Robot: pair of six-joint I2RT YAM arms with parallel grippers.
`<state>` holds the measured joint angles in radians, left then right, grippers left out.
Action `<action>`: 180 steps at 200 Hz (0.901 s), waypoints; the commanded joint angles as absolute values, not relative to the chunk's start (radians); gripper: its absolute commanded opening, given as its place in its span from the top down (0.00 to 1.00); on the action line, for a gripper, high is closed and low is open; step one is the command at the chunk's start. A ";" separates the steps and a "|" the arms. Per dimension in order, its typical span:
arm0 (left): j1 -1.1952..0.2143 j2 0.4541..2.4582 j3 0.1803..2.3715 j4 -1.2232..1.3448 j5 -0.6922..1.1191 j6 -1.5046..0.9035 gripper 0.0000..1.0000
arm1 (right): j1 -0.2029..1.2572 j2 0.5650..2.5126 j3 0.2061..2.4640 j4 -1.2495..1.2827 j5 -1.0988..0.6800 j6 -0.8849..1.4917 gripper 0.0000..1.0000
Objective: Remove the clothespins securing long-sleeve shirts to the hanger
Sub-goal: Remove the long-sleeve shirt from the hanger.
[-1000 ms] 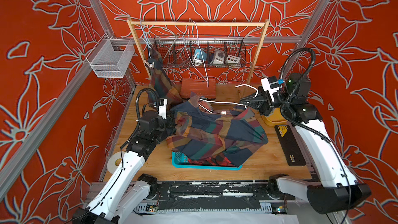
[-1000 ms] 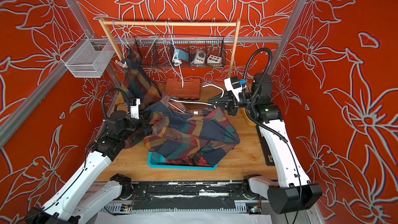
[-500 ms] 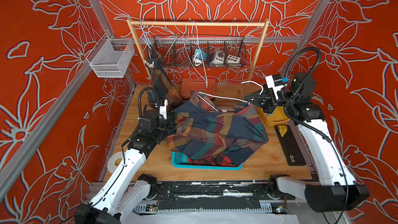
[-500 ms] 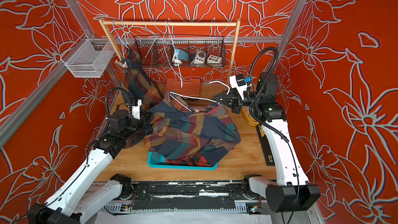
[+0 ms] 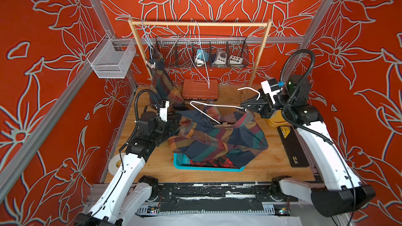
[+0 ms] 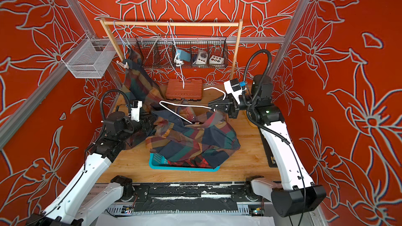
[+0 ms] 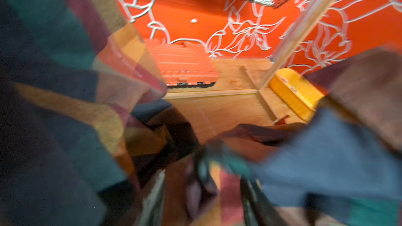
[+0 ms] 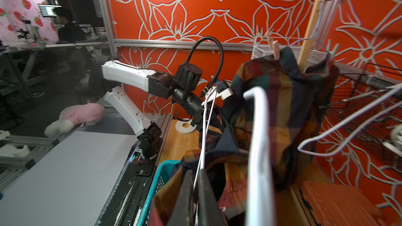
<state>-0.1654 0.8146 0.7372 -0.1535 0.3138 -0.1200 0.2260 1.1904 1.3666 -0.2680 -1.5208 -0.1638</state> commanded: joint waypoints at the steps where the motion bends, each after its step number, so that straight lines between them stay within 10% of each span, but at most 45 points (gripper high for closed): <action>1: -0.183 0.742 0.786 -0.127 0.448 -0.035 0.30 | 0.242 1.178 1.340 -0.198 -1.529 -0.136 1.00; 180: -0.545 1.030 1.193 -0.353 0.467 0.383 0.22 | 0.390 1.284 1.416 -0.472 -1.290 -0.353 1.00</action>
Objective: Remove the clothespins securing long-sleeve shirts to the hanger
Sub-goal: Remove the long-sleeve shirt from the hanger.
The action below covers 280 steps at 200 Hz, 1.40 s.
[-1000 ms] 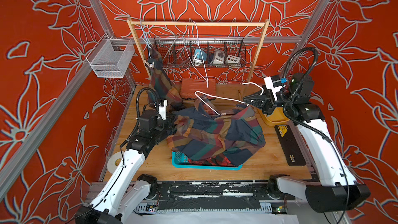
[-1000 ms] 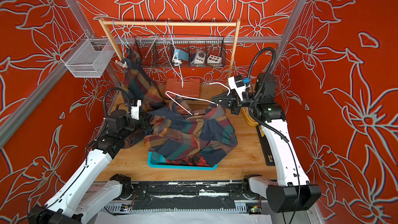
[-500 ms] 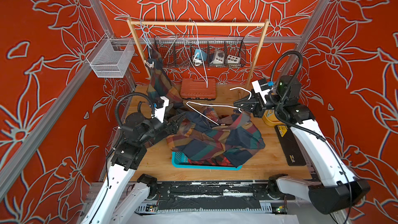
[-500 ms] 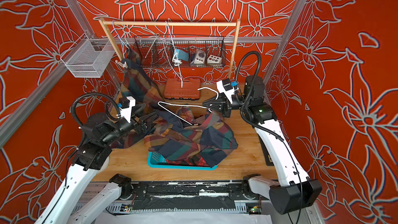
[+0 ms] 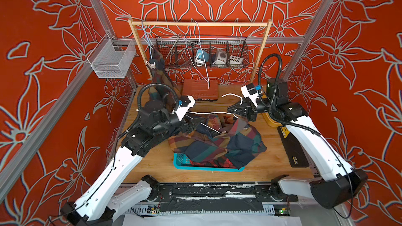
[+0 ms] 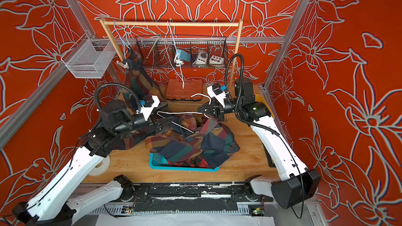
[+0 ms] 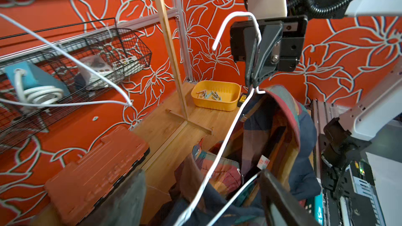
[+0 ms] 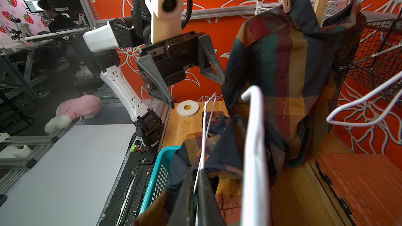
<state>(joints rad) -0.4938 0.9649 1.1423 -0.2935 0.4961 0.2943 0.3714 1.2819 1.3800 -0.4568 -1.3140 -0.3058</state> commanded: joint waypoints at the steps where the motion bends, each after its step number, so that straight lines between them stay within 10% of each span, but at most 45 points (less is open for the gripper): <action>1: -0.548 1.033 1.195 -0.354 0.465 0.384 0.22 | 0.391 1.284 1.416 -0.471 -1.289 -0.352 1.00; 79: -0.647 1.196 1.284 -0.396 0.340 0.458 0.28 | 0.452 1.296 1.459 -0.555 -1.294 -0.426 1.00; 95: -0.656 1.201 1.278 -0.385 0.332 0.461 0.46 | 0.458 1.291 1.453 -0.557 -1.293 -0.429 1.00; 118: -0.666 1.188 1.251 -0.355 0.282 0.473 1.00 | 0.461 1.286 1.442 -0.554 -1.283 -0.426 1.00; 165: -0.668 1.119 1.193 -0.270 0.180 0.482 1.00 | 0.464 1.260 1.370 -0.457 -1.218 -0.337 1.00; 228: -0.666 1.091 1.178 -0.194 -0.028 0.453 1.00 | 0.461 1.163 1.195 -0.321 -1.035 -0.181 0.58; 280: -0.625 1.018 1.146 -0.199 0.032 0.454 1.00 | 0.380 1.064 1.037 -0.180 -0.985 -0.096 0.48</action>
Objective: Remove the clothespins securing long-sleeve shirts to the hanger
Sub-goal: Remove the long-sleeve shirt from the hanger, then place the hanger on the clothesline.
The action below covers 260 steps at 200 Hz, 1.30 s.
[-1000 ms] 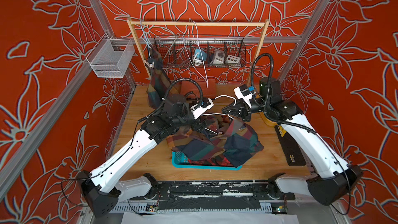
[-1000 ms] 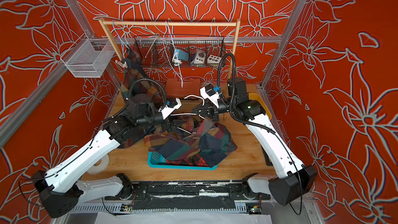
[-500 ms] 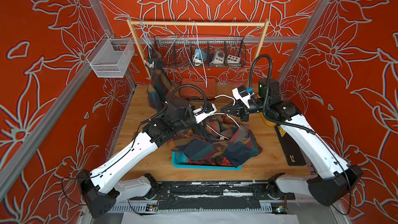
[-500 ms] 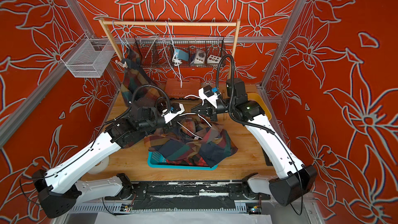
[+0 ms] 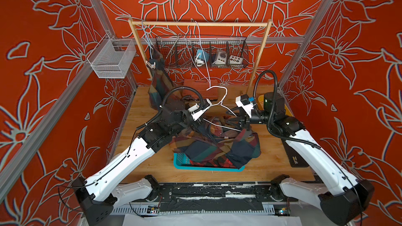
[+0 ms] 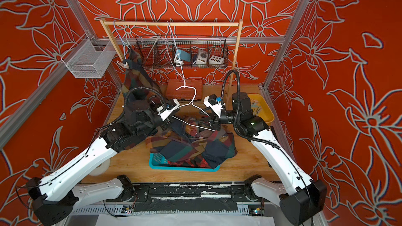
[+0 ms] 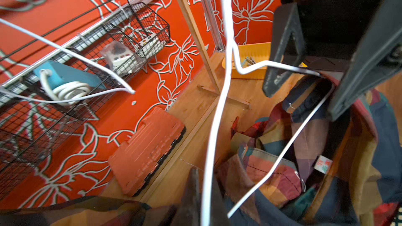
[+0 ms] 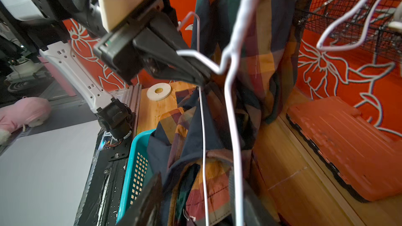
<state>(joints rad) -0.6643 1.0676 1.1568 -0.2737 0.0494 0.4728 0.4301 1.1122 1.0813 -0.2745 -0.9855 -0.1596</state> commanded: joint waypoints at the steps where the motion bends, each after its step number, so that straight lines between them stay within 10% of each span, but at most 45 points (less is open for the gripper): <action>1: -0.623 1.017 1.145 -0.199 0.036 0.453 1.00 | 0.376 1.062 1.036 -0.176 -0.987 -0.092 0.48; 224: -0.507 0.893 1.059 -0.133 0.239 0.390 1.00 | 0.249 1.054 0.926 0.055 -1.029 0.030 0.50; 260: -0.499 0.902 1.065 -0.123 0.259 0.379 1.00 | 0.251 1.074 0.929 0.078 -1.074 0.053 0.81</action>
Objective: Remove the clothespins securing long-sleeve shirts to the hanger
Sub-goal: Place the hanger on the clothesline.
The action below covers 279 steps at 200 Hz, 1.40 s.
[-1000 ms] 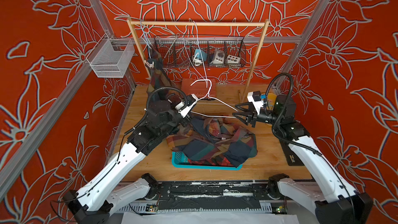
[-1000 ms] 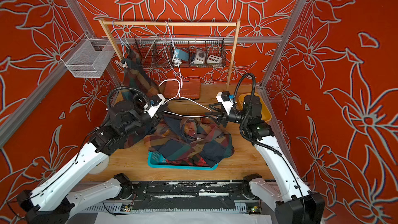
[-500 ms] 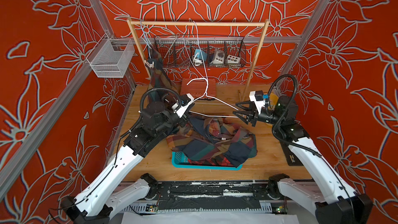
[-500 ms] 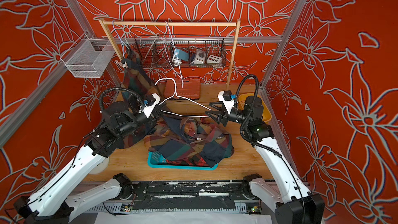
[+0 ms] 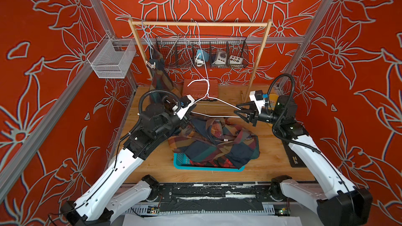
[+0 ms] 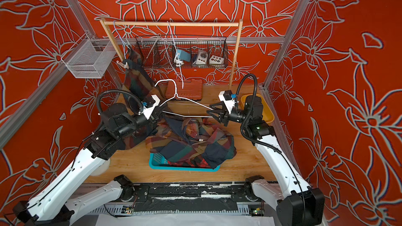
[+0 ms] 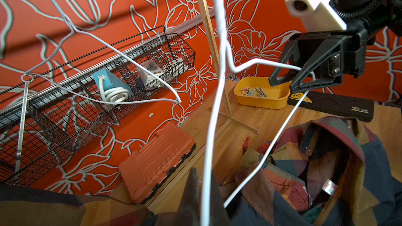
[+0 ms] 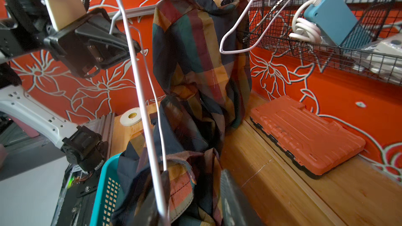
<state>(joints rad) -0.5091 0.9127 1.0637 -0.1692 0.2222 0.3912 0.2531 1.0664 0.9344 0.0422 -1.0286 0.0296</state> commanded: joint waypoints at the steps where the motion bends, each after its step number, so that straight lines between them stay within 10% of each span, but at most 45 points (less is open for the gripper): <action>1: -0.499 0.903 1.065 -0.123 0.259 0.379 1.00 | 0.252 1.074 0.929 0.078 -1.075 0.054 0.82; 18: -0.496 0.909 1.065 -0.117 0.263 0.373 1.00 | 0.254 1.072 0.933 0.076 -1.084 0.058 1.00; 48: -0.491 0.921 1.074 -0.113 0.253 0.362 1.00 | 0.255 1.044 0.948 0.041 -1.062 0.076 1.00; 80: -0.479 0.904 1.068 -0.064 0.156 0.330 0.30 | 0.256 0.972 0.972 -0.075 -0.967 0.096 1.00; 130: -0.447 0.825 0.995 0.060 0.092 0.282 0.02 | 0.244 0.838 1.031 -0.204 -0.868 0.141 1.00; 279: -0.442 0.739 0.911 0.120 0.054 0.218 0.02 | 0.218 0.874 1.519 -0.607 -0.336 0.121 1.00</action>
